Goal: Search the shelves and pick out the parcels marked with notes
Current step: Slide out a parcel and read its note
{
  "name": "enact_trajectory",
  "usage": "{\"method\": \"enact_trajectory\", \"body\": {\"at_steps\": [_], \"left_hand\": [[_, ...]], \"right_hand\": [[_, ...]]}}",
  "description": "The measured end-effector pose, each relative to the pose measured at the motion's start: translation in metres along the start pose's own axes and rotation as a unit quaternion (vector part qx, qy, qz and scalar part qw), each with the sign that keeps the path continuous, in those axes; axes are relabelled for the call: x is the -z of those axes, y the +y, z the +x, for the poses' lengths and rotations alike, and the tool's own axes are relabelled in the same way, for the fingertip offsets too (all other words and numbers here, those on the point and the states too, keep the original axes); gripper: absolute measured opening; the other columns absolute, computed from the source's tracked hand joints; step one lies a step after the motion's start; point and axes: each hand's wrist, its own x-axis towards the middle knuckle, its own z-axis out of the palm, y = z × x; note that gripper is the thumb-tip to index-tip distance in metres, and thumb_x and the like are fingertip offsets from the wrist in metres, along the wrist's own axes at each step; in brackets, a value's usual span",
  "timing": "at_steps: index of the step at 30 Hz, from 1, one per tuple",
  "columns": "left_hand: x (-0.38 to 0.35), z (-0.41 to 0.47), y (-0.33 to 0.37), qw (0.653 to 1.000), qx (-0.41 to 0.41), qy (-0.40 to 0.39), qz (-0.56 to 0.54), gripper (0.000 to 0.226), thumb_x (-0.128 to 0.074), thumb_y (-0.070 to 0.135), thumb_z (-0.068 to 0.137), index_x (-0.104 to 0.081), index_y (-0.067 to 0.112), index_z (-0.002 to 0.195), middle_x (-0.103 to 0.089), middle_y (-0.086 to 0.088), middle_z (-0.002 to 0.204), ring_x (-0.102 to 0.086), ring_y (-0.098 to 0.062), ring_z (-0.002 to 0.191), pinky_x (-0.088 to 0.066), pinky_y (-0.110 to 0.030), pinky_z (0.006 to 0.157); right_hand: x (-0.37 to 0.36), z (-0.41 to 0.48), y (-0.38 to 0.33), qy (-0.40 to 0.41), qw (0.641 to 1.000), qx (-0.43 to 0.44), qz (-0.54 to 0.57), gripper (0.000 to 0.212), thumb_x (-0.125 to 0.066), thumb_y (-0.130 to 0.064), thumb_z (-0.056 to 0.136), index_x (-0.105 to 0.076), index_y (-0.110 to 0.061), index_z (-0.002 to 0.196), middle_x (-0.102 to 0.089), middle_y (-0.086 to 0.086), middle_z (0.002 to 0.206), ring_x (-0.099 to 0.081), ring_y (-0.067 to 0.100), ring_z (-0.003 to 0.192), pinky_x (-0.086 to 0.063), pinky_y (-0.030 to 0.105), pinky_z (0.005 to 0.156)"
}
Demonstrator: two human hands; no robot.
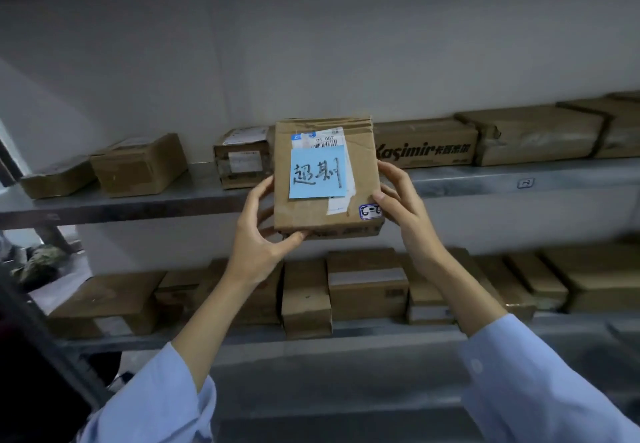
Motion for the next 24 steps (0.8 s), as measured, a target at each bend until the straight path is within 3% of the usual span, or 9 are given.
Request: {"method": "enact_trajectory", "body": {"at_steps": [3, 4, 8, 10, 12, 14, 19, 21, 24], "left_hand": [[0.002, -0.028, 0.001, 1.0, 0.001, -0.024, -0.006, 0.089, -0.083, 0.004, 0.072, -0.035, 0.016, 0.146, -0.045, 0.009, 0.144, -0.042, 0.005, 0.129, -0.041, -0.011, 0.098], [0.002, -0.038, 0.001, 0.999, 0.001, -0.033, -0.012, 0.089, -0.083, 0.002, 0.071, -0.036, 0.016, 0.146, -0.045, 0.01, 0.144, -0.042, 0.005, 0.13, -0.041, -0.013, 0.1], [-0.006, -0.085, 0.004, 0.996, -0.003, -0.084, -0.042, 0.09, -0.084, 0.017, 0.067, -0.037, 0.021, 0.145, -0.047, 0.01, 0.144, -0.043, -0.009, 0.134, -0.042, -0.039, 0.109], [-0.017, -0.109, 0.009, 0.99, 0.007, -0.125, -0.064, 0.089, -0.082, 0.022, 0.067, -0.038, 0.025, 0.144, -0.047, 0.008, 0.144, -0.043, -0.012, 0.134, -0.046, -0.041, 0.105], [-0.033, -0.132, 0.016, 0.982, 0.015, -0.166, -0.09, 0.089, -0.082, 0.02, 0.066, -0.038, 0.022, 0.143, -0.049, 0.006, 0.142, -0.046, -0.012, 0.132, -0.049, -0.035, 0.101], [-0.053, -0.155, 0.023, 0.972, 0.02, -0.206, -0.11, 0.089, -0.082, 0.017, 0.066, -0.038, 0.016, 0.143, -0.051, 0.009, 0.139, -0.049, -0.007, 0.128, -0.048, -0.025, 0.1], [-0.114, -0.216, 0.053, 0.931, 0.027, -0.322, -0.167, 0.088, -0.084, 0.001, 0.07, -0.038, 0.015, 0.143, -0.049, 0.015, 0.138, -0.049, 0.006, 0.124, -0.048, -0.013, 0.09], [-0.139, -0.241, 0.07, 0.914, 0.016, -0.362, -0.18, 0.088, -0.086, 0.006, 0.068, -0.039, 0.015, 0.143, -0.048, 0.022, 0.135, -0.049, 0.009, 0.122, -0.048, -0.011, 0.089], [-0.177, -0.283, 0.097, 0.887, -0.001, -0.417, -0.2, 0.087, -0.087, 0.012, 0.066, -0.042, 0.02, 0.14, -0.05, 0.023, 0.135, -0.049, 0.007, 0.122, -0.047, -0.009, 0.086]], "right_hand": [[-0.008, -0.041, -0.004, 0.023, 0.999, -0.031, -0.018, 0.066, -0.059, -0.053, 0.084, -0.037, -0.034, 0.143, -0.049, -0.003, 0.145, -0.051, 0.024, 0.13, -0.046, 0.051, 0.105], [-0.01, -0.056, -0.006, 0.032, 0.998, -0.039, -0.021, 0.065, -0.059, -0.054, 0.084, -0.037, -0.035, 0.143, -0.048, -0.004, 0.145, -0.052, 0.025, 0.129, -0.046, 0.054, 0.103], [-0.013, -0.129, -0.017, 0.086, 0.993, -0.07, -0.029, 0.058, -0.059, -0.041, 0.088, -0.038, -0.033, 0.142, -0.05, -0.009, 0.138, -0.058, 0.012, 0.119, -0.055, 0.037, 0.091], [-0.012, -0.169, -0.023, 0.115, 0.989, -0.092, -0.021, 0.053, -0.057, -0.035, 0.088, -0.04, -0.038, 0.138, -0.054, -0.008, 0.132, -0.062, 0.013, 0.115, -0.057, 0.037, 0.088], [-0.007, -0.21, -0.029, 0.154, 0.981, -0.115, -0.032, 0.051, -0.056, -0.035, 0.088, -0.039, -0.045, 0.135, -0.054, -0.01, 0.13, -0.064, 0.01, 0.11, -0.055, 0.046, 0.088], [0.0, -0.253, -0.036, 0.194, 0.97, -0.14, -0.052, 0.051, -0.055, -0.037, 0.089, -0.038, -0.046, 0.136, -0.053, -0.016, 0.128, -0.066, 0.008, 0.105, -0.056, 0.045, 0.085], [0.024, -0.367, -0.056, 0.309, 0.924, -0.204, -0.097, 0.057, -0.057, -0.044, 0.09, -0.037, -0.044, 0.143, -0.052, -0.021, 0.13, -0.065, 0.005, 0.106, -0.054, 0.031, 0.085], [0.032, -0.41, -0.069, 0.354, 0.9, -0.23, -0.11, 0.057, -0.057, -0.042, 0.092, -0.037, -0.042, 0.144, -0.051, -0.025, 0.124, -0.061, -0.005, 0.1, -0.052, 0.017, 0.075], [0.043, -0.476, -0.092, 0.414, 0.864, -0.26, -0.123, 0.056, -0.056, -0.044, 0.092, -0.035, -0.044, 0.144, -0.049, -0.029, 0.124, -0.059, -0.012, 0.099, -0.049, 0.013, 0.069]]}}
